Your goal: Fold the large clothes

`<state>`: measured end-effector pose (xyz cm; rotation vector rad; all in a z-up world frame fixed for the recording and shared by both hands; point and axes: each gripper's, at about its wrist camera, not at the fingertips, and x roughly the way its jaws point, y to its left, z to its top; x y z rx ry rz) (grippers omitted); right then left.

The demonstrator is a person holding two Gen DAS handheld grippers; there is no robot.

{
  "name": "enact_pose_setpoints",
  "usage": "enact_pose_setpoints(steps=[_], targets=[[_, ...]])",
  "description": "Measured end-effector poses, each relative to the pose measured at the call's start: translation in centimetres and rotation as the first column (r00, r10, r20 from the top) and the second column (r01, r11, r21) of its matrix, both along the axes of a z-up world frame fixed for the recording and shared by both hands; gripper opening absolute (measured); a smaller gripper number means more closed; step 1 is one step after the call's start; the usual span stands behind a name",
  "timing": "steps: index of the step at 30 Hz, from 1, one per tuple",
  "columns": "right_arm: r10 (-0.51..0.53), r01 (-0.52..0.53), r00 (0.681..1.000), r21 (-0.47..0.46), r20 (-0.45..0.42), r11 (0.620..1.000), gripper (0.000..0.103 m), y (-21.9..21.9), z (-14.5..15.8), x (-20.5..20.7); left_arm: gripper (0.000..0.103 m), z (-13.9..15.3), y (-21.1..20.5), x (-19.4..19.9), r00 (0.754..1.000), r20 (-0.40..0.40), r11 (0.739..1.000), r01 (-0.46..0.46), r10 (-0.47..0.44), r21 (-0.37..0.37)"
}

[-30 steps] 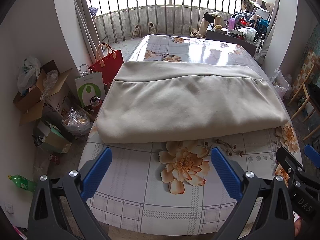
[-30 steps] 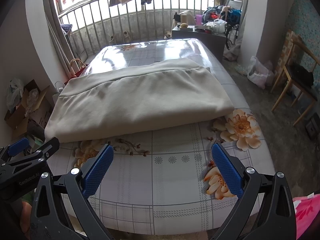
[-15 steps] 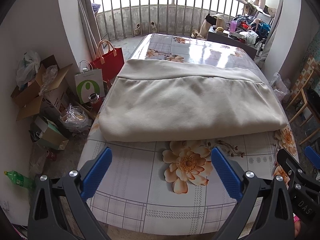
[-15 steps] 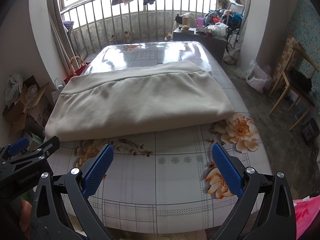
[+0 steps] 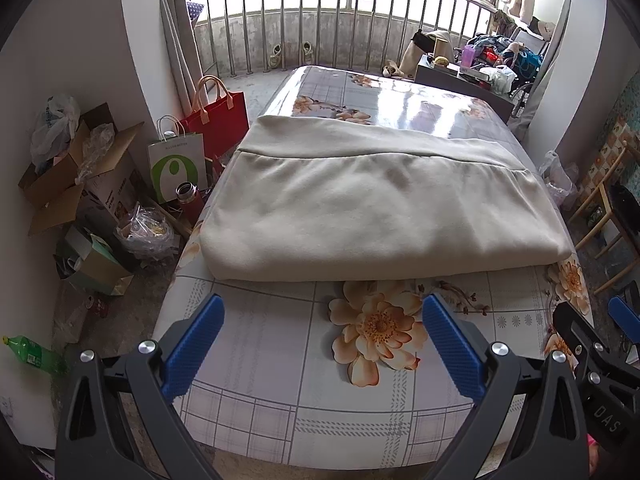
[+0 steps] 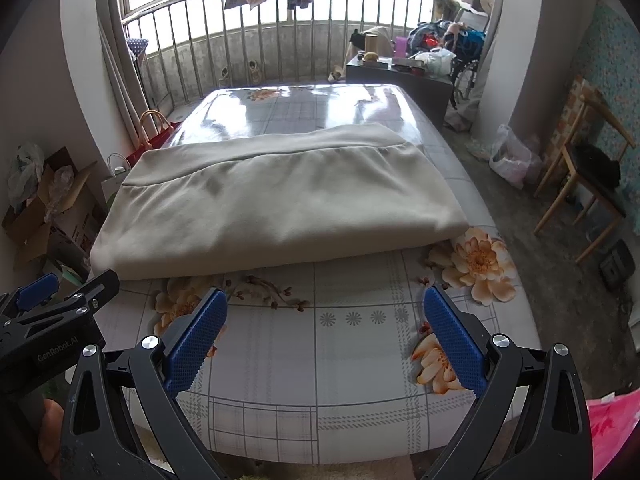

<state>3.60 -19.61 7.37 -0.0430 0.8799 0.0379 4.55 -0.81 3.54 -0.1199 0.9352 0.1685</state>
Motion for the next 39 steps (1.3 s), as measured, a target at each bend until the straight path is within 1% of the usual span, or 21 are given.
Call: enact_pose_setpoints(steps=[11, 32, 39], targets=[[-0.004, 0.004, 1.0, 0.018, 0.001, 1.0, 0.095, -0.2, -0.2, -0.1, 0.097, 0.4, -0.3, -0.1, 1.0, 0.003, 1.0, -0.002, 0.002, 0.014], [-0.022, 0.021, 1.0, 0.078, 0.009, 0.997, 0.095, -2.3, -0.4, 0.1, 0.097, 1.3, -2.1, 0.1, 1.0, 0.013, 0.998, -0.002, 0.001, 0.059], [-0.022, 0.021, 1.0, 0.08, 0.005, 0.997, 0.095, -2.5, -0.5, 0.0, 0.097, 1.4, -2.4, 0.0, 1.0, 0.012, 0.998, -0.003, 0.002, 0.059]])
